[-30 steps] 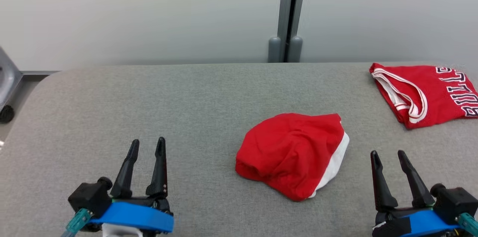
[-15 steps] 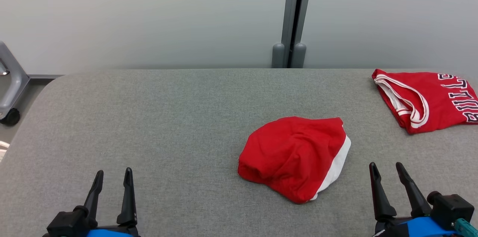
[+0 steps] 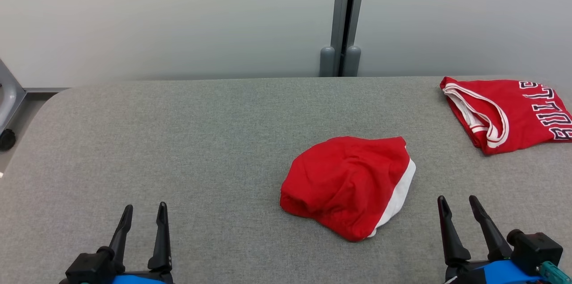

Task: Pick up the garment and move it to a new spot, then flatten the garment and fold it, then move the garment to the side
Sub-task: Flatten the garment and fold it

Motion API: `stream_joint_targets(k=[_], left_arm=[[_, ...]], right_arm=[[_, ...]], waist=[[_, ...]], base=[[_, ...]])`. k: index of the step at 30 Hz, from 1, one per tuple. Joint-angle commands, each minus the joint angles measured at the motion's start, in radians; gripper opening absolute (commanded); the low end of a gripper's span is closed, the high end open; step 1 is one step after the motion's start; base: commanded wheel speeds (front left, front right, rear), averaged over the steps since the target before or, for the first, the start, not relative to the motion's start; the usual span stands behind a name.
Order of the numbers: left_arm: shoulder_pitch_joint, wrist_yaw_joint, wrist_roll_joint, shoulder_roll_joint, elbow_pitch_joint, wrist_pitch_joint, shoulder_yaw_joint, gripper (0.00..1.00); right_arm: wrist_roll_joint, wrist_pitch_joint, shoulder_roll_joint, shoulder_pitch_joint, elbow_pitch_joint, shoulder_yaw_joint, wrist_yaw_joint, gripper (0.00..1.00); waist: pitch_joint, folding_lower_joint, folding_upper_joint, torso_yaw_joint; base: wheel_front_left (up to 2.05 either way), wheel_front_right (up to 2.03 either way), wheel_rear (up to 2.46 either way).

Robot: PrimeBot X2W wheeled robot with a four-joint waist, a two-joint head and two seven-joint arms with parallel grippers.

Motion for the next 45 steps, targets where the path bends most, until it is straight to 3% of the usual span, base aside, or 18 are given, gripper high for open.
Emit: stream_joint_targets(k=[1,15,24,36,45], left_arm=[[-0.011,0.003,-0.003,0.000,-0.002,-0.001,-0.003,1.00],[-0.014,0.013,-0.006,-0.003,-0.016,-0.001,-0.018,1.00],[-0.038,0.007,-0.004,-0.012,0.001,0.027,-0.053,1.00],[-0.201,-0.042,-0.003,-0.066,0.253,0.108,-0.228,1.00],[-0.316,-0.040,-0.016,-0.068,0.413,0.137,-0.238,1.00]], right_arm=[[0.004,-0.006,0.000,-0.004,0.003,0.001,0.000,1.00],[0.000,-0.006,0.000,-0.023,0.004,0.013,0.000,1.00],[-0.013,0.001,-0.001,-0.053,-0.004,0.052,0.000,1.00],[-0.079,-0.032,0.000,-0.095,-0.005,0.095,0.000,1.00],[-0.095,-0.033,-0.001,-0.112,-0.017,0.127,0.000,1.00]], waist=[[0.000,0.0000,0.0000,0.000],[0.013,0.0000,0.0000,-0.006],[0.042,0.0000,0.0000,-0.056],[0.105,0.0000,0.0000,-0.158],[0.142,0.0000,0.0000,-0.228]], base=[[0.00,0.00,0.00],[0.00,0.00,0.00],[0.00,0.00,0.00],[0.00,0.00,0.00],[0.00,0.00,0.00]])
